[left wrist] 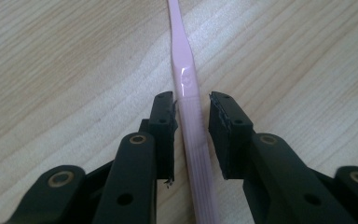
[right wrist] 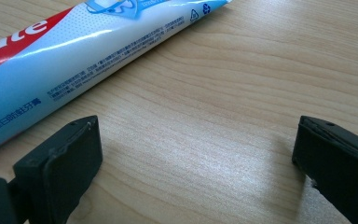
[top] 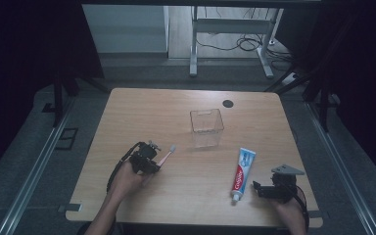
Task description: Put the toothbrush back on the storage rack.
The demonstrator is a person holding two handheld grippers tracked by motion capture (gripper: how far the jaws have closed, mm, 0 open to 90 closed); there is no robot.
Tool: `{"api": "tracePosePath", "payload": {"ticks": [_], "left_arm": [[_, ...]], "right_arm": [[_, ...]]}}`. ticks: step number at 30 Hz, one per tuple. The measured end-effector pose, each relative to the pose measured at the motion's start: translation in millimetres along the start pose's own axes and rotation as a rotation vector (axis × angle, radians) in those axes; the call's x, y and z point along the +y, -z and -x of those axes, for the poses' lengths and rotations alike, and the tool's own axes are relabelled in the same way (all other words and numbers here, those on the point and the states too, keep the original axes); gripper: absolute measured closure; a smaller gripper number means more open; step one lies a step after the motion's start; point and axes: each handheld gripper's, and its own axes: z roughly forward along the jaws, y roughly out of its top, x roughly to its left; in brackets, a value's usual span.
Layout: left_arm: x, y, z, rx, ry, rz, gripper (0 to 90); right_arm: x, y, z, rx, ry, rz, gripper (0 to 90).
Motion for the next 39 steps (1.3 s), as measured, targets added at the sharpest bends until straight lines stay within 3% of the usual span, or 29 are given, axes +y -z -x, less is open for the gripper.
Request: {"api": "tracePosePath", "payload": {"ticks": [19,33,39], "left_arm": [[43.1,-14.1,-0.6,0.012,-0.017,-0.187,71.5],[61.4,-20.3,-1.0,0.028,0.002,-0.309,76.9],[64.3,-21.4,2.5,0.044,-0.012,-0.325,79.0]], "right_arm": [[0.0,0.0,0.0,0.0,0.0,0.001,0.9],[0.0,0.0,0.0,0.0,0.0,0.0,0.9],[0.0,0.1,0.0,0.001,0.0,0.0,0.9]]}}
